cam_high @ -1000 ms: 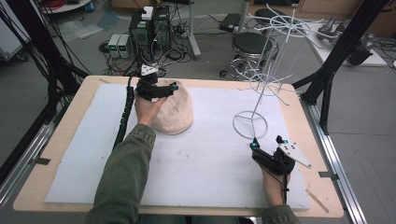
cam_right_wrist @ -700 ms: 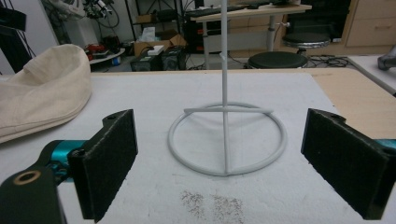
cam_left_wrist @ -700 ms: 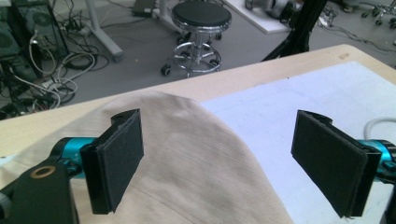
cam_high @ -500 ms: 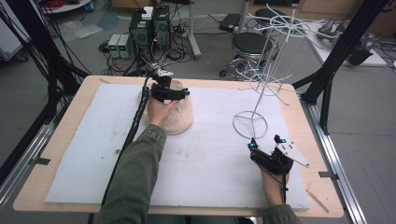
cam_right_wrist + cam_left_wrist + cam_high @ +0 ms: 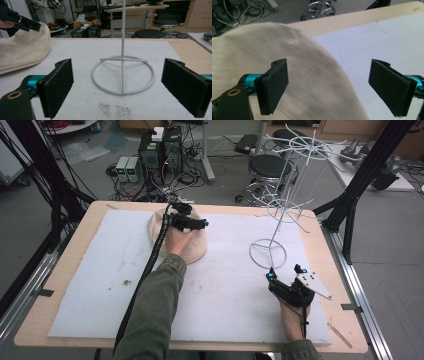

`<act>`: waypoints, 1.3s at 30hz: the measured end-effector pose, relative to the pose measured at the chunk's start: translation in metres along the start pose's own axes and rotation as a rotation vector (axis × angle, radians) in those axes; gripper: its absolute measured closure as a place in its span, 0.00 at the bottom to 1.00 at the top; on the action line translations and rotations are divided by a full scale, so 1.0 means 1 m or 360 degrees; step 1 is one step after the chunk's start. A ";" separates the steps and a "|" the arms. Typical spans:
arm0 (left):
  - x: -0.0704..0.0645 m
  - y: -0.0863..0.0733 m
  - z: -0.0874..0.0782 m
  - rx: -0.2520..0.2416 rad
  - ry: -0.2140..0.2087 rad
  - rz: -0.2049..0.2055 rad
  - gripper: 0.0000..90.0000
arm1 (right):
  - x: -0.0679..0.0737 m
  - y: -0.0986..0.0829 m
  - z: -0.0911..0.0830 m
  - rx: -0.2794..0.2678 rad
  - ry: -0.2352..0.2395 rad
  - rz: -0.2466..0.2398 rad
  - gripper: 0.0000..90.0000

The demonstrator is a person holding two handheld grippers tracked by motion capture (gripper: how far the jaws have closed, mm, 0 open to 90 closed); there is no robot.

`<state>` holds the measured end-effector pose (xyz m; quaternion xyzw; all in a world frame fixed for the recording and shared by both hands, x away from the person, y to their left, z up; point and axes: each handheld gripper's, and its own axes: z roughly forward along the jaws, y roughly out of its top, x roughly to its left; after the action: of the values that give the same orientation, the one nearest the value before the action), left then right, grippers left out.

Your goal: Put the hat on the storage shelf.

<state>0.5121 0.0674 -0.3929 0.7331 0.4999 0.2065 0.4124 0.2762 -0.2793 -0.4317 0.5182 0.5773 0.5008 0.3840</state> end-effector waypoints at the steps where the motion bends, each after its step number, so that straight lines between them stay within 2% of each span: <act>1: 0.001 -0.001 0.002 0.0018 0.0001 0.0000 0.18 | 0.000 0.000 0.000 0.0000 0.0000 0.0002 0.11; 18: -0.005 -0.010 0.021 0.0262 0.0083 0.0012 0.18 | 0.001 0.000 0.000 0.0010 0.0001 -0.0011 0.11; 23: -0.011 -0.009 0.027 0.0356 0.0133 0.0098 0.18 | 0.000 0.000 0.001 0.0010 -0.0003 -0.0013 0.11; 27: -0.015 -0.009 0.030 0.0405 0.0182 0.0133 0.18 | 0.000 0.000 0.001 0.0013 -0.0002 -0.0013 0.11; 31: -0.019 -0.010 0.032 0.0448 0.0212 0.0200 0.23 | 0.000 0.000 0.001 0.0010 -0.0004 -0.0016 0.11; 33: -0.020 -0.010 0.032 0.0451 0.0193 0.0190 0.27 | 0.000 -0.001 0.001 0.0013 -0.0005 -0.0020 0.11; 34: -0.019 -0.009 0.031 0.0466 0.0178 0.0179 0.33 | 0.001 -0.001 0.001 0.0018 -0.0008 -0.0018 0.11; 35: -0.018 -0.009 0.031 0.0476 0.0149 0.0162 0.33 | 0.001 -0.001 0.001 0.0018 -0.0008 -0.0018 0.11; 37: -0.017 -0.010 0.031 0.0504 0.0116 0.0130 0.42 | 0.001 -0.001 0.002 0.0015 -0.0008 -0.0024 0.11; 39: -0.017 -0.010 0.032 0.0531 0.0115 0.0114 0.42 | 0.001 -0.001 0.002 0.0012 -0.0013 -0.0026 0.11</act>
<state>0.5225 0.0412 -0.4173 0.8008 0.5152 0.1615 0.2590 0.2775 -0.2777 -0.4324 0.5169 0.5819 0.4932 0.3885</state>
